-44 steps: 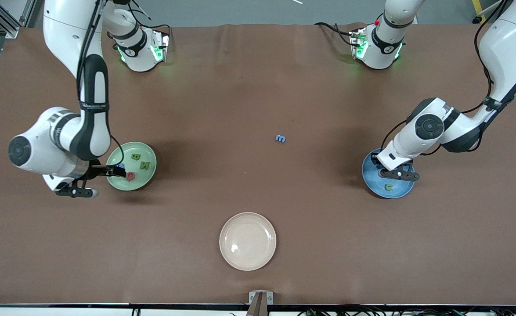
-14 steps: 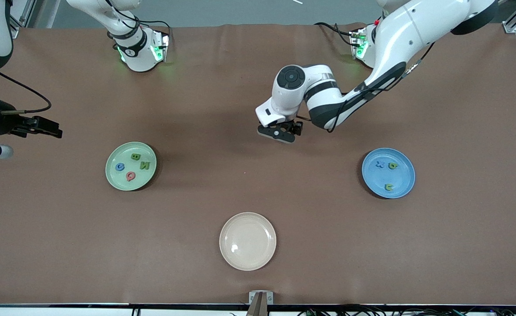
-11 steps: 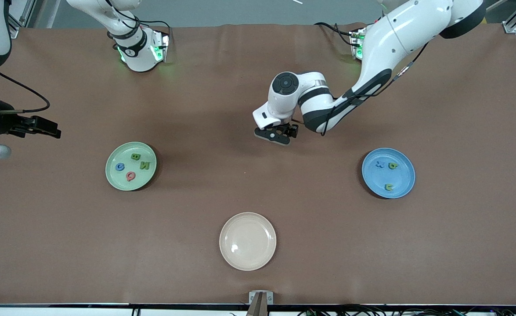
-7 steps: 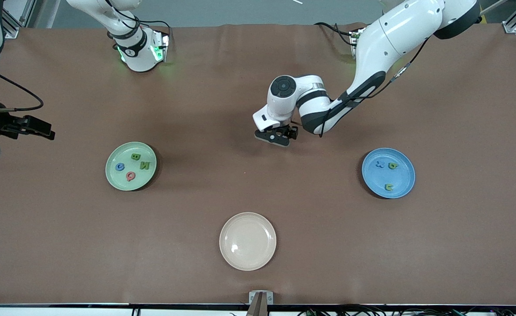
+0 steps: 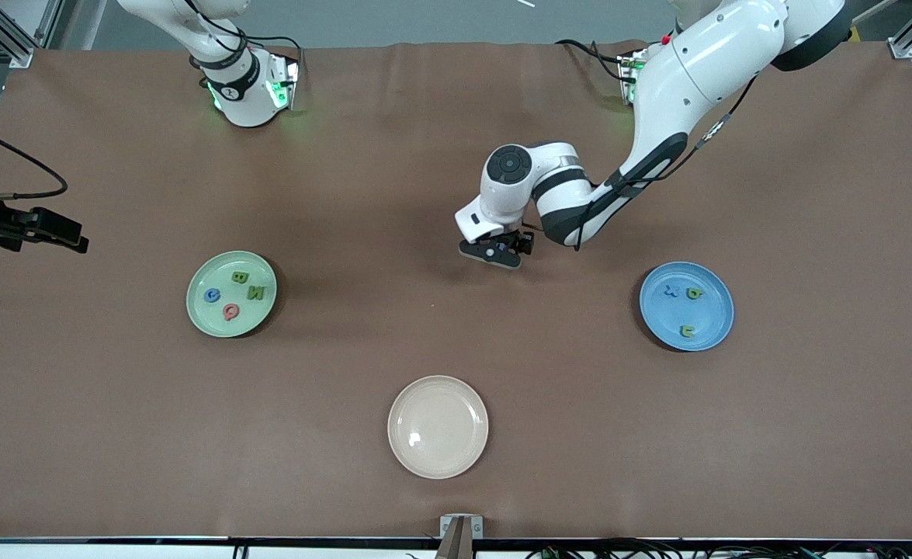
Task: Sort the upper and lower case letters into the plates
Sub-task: 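Lower the left gripper and grasp the blue E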
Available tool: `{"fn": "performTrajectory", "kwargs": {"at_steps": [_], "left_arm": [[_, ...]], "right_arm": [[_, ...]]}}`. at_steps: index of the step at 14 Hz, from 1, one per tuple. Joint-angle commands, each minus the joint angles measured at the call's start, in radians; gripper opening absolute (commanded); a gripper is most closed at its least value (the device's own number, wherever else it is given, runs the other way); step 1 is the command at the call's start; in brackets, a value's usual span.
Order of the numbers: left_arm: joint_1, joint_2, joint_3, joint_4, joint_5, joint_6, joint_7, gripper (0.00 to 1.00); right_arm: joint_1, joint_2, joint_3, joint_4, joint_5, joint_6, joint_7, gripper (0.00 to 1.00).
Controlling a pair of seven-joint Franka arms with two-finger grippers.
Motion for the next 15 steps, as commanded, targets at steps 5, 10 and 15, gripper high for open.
{"fn": "performTrajectory", "kwargs": {"at_steps": [5, 10, 15], "left_arm": [[-0.014, 0.017, 0.008, 0.000, 0.012, 0.011, -0.016, 0.71], [-0.014, 0.023, 0.009, 0.000, 0.012, 0.011, -0.016, 0.61], [-0.009, 0.023, 0.009, 0.000, 0.010, 0.005, -0.037, 0.49]], "right_arm": [[-0.022, -0.026, 0.018, -0.018, -0.002, -0.091, 0.013, 1.00], [0.000, -0.104, 0.016, -0.111, -0.005, -0.055, 0.011, 1.00], [0.015, -0.148, -0.014, -0.151, -0.007, -0.051, 0.011, 1.00]]}}
